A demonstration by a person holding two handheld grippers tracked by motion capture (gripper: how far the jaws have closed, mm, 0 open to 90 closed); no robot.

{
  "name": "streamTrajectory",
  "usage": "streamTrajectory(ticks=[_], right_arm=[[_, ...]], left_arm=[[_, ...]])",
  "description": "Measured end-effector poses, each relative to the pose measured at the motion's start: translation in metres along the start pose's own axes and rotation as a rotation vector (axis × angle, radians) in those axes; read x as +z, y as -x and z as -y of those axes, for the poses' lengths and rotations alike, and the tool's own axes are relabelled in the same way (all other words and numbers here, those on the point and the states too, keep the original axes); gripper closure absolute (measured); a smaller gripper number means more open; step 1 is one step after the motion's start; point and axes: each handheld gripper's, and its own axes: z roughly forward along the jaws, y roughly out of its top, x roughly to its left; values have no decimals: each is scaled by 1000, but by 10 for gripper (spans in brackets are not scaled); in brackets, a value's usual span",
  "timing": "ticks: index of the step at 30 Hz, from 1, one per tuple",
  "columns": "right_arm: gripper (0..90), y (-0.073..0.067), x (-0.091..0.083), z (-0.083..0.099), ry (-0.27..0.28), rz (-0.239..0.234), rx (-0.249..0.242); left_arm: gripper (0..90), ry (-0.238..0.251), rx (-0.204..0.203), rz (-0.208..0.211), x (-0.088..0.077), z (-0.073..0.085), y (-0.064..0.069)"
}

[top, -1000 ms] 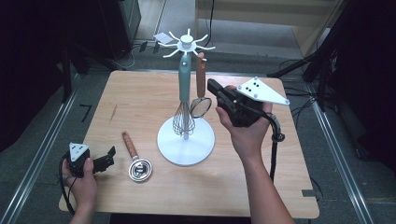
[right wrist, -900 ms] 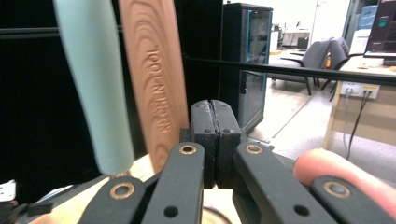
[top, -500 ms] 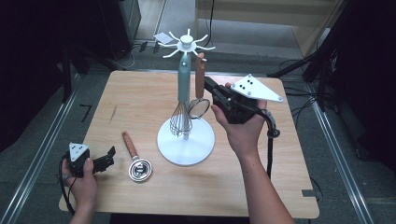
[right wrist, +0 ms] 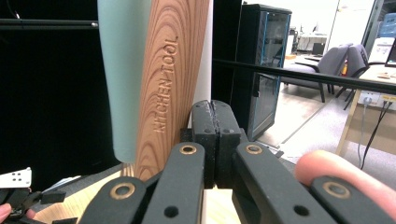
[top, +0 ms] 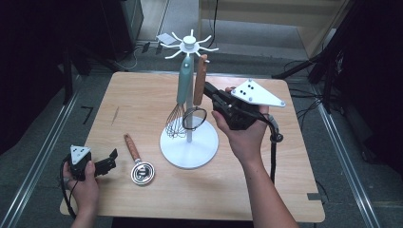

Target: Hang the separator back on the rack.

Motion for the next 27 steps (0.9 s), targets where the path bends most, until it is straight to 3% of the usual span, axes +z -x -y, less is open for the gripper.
streamTrajectory(ticks=[10, 19, 27], right_arm=[[900, -7, 3, -1, 2, -16, -18], [900, -4, 1, -7, 13, -10, 1], [900, -1, 0, -21, 55, 3, 23]], left_arm=[[0, 0, 0, 1, 0, 0, 0], [0, 0, 0, 1, 0, 0, 0], [0, 0, 0, 1, 0, 0, 0]])
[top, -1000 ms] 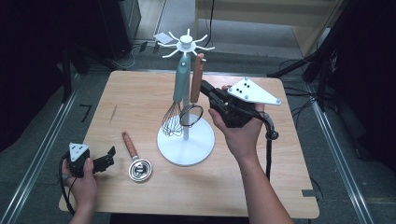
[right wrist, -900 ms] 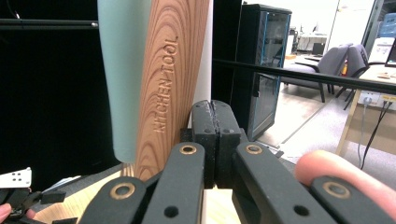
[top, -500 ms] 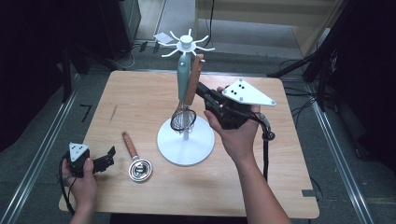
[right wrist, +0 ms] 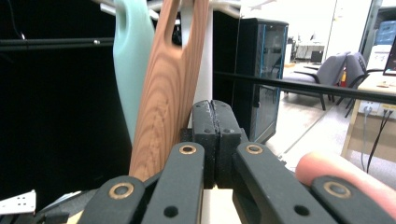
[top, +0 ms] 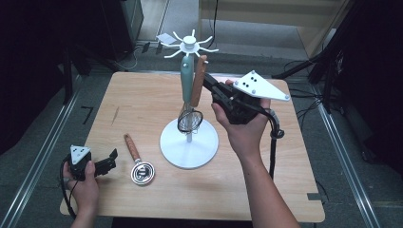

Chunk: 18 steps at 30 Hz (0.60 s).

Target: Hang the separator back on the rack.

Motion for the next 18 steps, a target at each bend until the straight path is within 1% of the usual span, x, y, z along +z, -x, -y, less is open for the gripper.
streamTrajectory(ticks=[4, 5, 7, 10, 15, 16, 18], right_arm=[[900, 1, -2, -6, 21, 3, 4], [900, 1, -3, -10, 34, 8, -3], [900, 1, -2, -14, 43, 11, -7], [900, 1, -2, -16, 51, 2, -1], [900, -6, 0, -15, 52, -19, -17], [900, -12, 2, -14, 53, -33, -28], [900, -16, 3, -14, 51, -40, -30]], left_arm=[[0, 0, 0, 1, 0, 0, 0], [0, -2, 1, 0, 0, 0, 0], [0, -2, 0, 0, 0, 0, 0], [0, -1, -1, -1, 0, 0, 0], [0, -2, 0, 0, 0, 0, 0], [0, -1, -1, 0, 0, 0, 0], [0, -1, -1, 0, 0, 0, 0]])
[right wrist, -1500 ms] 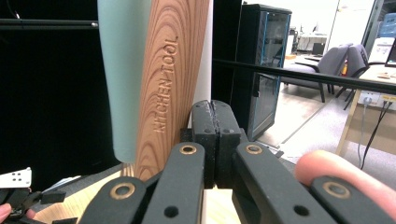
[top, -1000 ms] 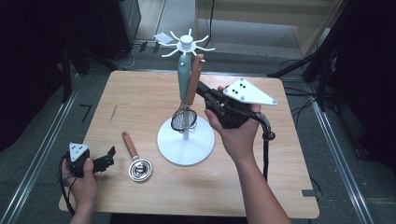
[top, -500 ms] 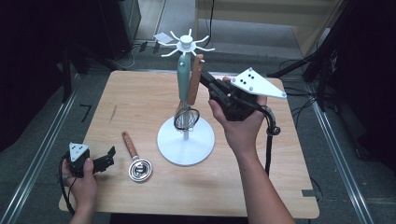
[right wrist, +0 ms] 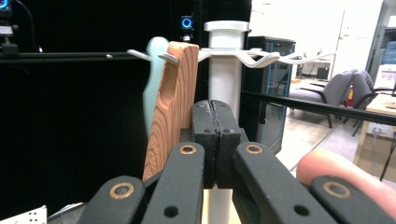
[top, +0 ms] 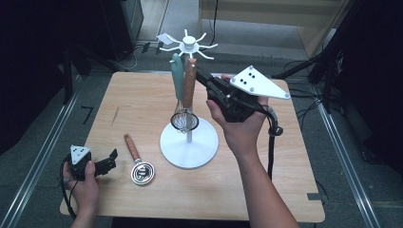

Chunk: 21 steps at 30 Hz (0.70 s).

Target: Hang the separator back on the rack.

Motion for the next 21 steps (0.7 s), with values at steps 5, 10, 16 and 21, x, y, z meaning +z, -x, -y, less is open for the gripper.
streamTrajectory(ticks=[5, 10, 16, 21], right_arm=[[900, -7, 5, 1, 0, -10, -7], [900, -10, 8, 4, -8, -11, -23], [900, -6, 5, 10, -23, 4, -37], [900, 1, -2, 19, -42, 33, -26]], left_arm=[[0, 0, 0, 0, 0, 0, 0], [0, 1, -3, 1, 0, 0, 0], [0, 8, -31, 9, 0, 0, -3], [0, 1, -21, 11, -1, 0, -2]])
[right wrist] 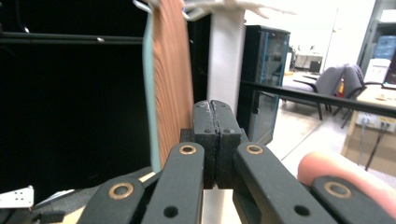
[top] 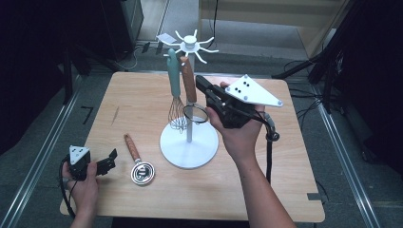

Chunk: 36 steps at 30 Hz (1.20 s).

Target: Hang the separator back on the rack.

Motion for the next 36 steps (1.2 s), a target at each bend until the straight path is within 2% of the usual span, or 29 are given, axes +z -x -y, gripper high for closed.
streamTrajectory(ticks=[2, 6, 7, 11, 14, 15, 17, 20, 21, 22, 23, 24, 25, 27, 28, 29, 30, 31, 32, 33, 34, 36], right_arm=[[900, 4, -3, 5, -10, 12, 4], [887, 11, -8, 15, -31, 27, 15], [881, 16, -13, 24, -42, 41, 23], [853, 26, -22, 36, -63, 51, 33], [830, 30, -27, 43, -70, 60, 38], [800, 35, -32, 50, -78, 61, 41], [792, 38, -35, 53, -90, 63, 39], [760, 46, -46, 70, -122, 69, 39], [760, 46, -46, 70, -122, 69, 39], [749, 50, -53, 80, -135, 76, 48], [749, 50, -53, 80, -135, 76, 48], [748, 51, -56, 85, -140, 80, 54], [741, 54, -62, 94, -155, 100, 50], [740, 57, -68, 102, -170, 107, 56], [743, 58, -71, 106, -178, 114, 48], [744, 59, -74, 110, -191, 121, 41], [744, 59, -74, 110, -191, 121, 41], [742, 60, -76, 114, -202, 128, 39], [738, 61, -81, 122, -213, 136, 43], [727, 61, -84, 126, -222, 151, 35], [713, 62, -87, 130, -227, 161, 36], [703, 63, -90, 133, -225, 171, 40]], left_arm=[[0, 0, 0, 2, 0, 0, 0], [0, 3, 14, 50, -1, 0, 2], [9, -5, 23, 51, -1, 0, 3], [135, -21, 24, 38, -2, 0, 7], [178, -31, 21, 40, -2, 1, 9], [267, -32, 21, 38, -2, 1, 10], [349, -37, 17, 37, -4, 2, 10], [472, -44, 8, 71, -5, 3, 12], [506, -44, 8, 71, -5, 3, 12], [550, -48, 3, 83, -5, 4, 12], [550, -52, 3, 96, -6, 4, 13], [586, -57, 3, 117, -6, 4, 13], [662, -63, 1, 140, -7, 4, 15], [736, -67, 3, 153, -7, 5, 15], [783, -71, -4, 199, -8, 5, 16], [813, -73, -13, 220, -9, 6, 16], [840, -73, -13, 220, -9, 6, 16], [840, -76, -19, 238, -10, 6, 17], [890, -87, -13, 268, -11, 7, 19], [900, -87, -13, 268, -11, 7, 19], [900, -103, 12, 295, -13, 8, 23], [900, -113, 27, 300, -13, 8, 25]])
